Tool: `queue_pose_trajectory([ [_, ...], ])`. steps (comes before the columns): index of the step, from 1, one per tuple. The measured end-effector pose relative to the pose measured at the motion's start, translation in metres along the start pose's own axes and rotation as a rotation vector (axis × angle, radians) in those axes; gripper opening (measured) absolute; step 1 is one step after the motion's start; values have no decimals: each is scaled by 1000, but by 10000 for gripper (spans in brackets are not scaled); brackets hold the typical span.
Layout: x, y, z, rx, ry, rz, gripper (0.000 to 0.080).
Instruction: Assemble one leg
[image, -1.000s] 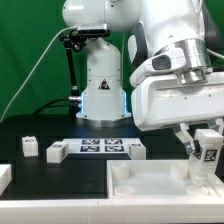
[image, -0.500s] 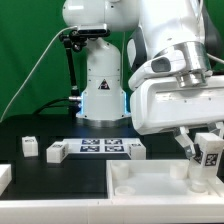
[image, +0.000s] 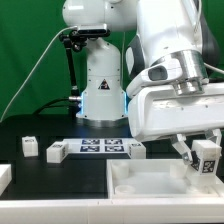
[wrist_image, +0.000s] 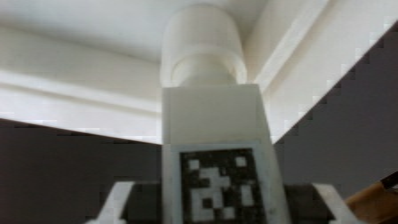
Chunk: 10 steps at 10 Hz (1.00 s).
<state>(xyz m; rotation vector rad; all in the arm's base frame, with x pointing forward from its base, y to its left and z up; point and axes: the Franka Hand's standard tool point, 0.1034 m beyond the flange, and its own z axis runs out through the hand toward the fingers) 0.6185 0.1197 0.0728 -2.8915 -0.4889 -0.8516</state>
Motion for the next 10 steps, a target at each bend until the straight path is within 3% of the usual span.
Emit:
queue_pose_trajectory([
  [2,-4,2,2,-9,39,-6,291],
  [4,-6,0,4,-4,18,-7,542],
  [5,-7,0,4,-4,17,-7,542],
  [6,-7,0,4,-4,17,-7,627],
  [10,-7,0,5,-3,17,-7,649],
])
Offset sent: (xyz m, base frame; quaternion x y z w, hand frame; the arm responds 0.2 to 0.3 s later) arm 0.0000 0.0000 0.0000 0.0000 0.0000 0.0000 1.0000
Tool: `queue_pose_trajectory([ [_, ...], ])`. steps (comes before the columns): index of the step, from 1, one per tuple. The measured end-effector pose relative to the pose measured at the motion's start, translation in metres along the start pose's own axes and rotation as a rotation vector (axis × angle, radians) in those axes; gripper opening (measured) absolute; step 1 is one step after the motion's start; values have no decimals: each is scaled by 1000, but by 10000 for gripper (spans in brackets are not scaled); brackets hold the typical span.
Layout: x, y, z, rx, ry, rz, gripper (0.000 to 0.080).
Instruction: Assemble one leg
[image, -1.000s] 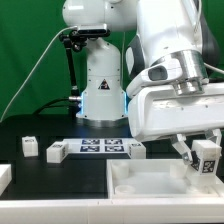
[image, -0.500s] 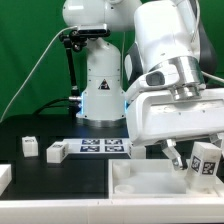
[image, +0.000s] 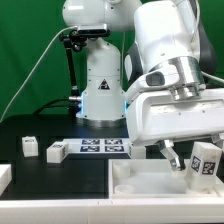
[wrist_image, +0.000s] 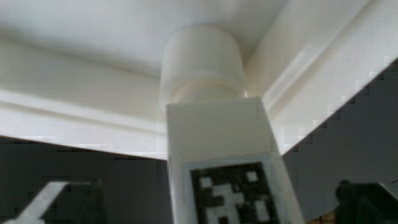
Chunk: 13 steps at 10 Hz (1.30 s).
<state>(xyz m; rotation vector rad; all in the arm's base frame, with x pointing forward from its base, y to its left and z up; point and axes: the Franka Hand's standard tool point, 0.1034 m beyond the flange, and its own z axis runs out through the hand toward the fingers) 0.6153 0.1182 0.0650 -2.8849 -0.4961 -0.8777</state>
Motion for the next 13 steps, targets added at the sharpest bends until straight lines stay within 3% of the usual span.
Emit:
queue_pose_trajectory([
  [5,23,-1,-17,6,-32,-17,649],
  [7,22,-2,-17,11,-51,-18,649],
  [9,17,-1,-12,36,-177,-19,649],
  [13,28,8,-13,83,-436,-7,649],
])
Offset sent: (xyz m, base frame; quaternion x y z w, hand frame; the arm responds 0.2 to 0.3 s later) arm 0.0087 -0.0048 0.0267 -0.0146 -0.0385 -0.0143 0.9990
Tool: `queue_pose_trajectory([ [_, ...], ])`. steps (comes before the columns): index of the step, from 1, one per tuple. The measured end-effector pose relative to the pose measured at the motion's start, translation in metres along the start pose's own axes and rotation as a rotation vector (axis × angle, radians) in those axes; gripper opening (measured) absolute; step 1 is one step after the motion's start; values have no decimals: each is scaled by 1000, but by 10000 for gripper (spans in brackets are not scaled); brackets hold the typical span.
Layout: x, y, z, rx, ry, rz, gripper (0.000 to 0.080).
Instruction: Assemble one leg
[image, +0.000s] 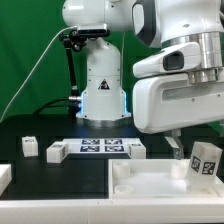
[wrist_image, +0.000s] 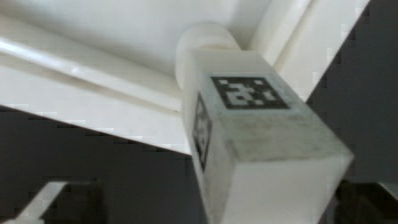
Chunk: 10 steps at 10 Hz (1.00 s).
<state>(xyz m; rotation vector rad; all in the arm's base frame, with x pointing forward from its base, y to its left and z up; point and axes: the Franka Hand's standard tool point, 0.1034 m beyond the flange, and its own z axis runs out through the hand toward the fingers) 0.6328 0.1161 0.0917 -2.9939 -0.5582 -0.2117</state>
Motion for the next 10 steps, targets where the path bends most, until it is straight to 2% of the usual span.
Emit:
queue_pose_trajectory([
  [1,-5,-7,-1,24,-102,6,649],
  [2,-2,-10,-1,38,-151,1,649],
  [3,-6,-12,-1,52,-206,0,649],
  [5,-2,-11,-1,51,-194,0,649],
  [7,3,-18,0,24,-103,51,649],
  [8,-2,-22,3,17,-77,47,649],
  [10,-4,-17,3,15,-75,33,649],
])
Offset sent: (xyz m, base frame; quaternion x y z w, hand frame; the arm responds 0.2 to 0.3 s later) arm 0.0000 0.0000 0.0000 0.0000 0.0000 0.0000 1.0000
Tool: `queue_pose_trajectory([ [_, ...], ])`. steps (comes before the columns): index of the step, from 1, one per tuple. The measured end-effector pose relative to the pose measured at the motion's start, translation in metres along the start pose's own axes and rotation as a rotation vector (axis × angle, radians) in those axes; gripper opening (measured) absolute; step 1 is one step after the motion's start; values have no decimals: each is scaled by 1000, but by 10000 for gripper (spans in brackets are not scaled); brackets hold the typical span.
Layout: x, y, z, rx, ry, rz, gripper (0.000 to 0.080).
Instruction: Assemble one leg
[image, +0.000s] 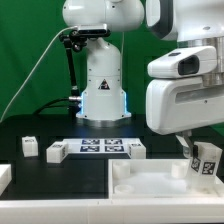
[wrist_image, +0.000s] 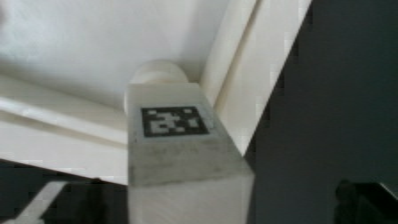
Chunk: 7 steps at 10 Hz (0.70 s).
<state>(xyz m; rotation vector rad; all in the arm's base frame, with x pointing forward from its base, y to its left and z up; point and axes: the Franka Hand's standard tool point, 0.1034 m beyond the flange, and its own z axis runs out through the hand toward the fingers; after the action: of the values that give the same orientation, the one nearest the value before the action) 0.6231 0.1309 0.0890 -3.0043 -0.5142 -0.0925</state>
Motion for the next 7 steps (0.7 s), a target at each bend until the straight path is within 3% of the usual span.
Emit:
queue_pose_trajectory([
  [4,-2,4,5,-1,-1,-29,634],
  [6,-2,5,6,-1,-2,-39,307],
  [7,-2,6,6,-2,-2,-37,305],
])
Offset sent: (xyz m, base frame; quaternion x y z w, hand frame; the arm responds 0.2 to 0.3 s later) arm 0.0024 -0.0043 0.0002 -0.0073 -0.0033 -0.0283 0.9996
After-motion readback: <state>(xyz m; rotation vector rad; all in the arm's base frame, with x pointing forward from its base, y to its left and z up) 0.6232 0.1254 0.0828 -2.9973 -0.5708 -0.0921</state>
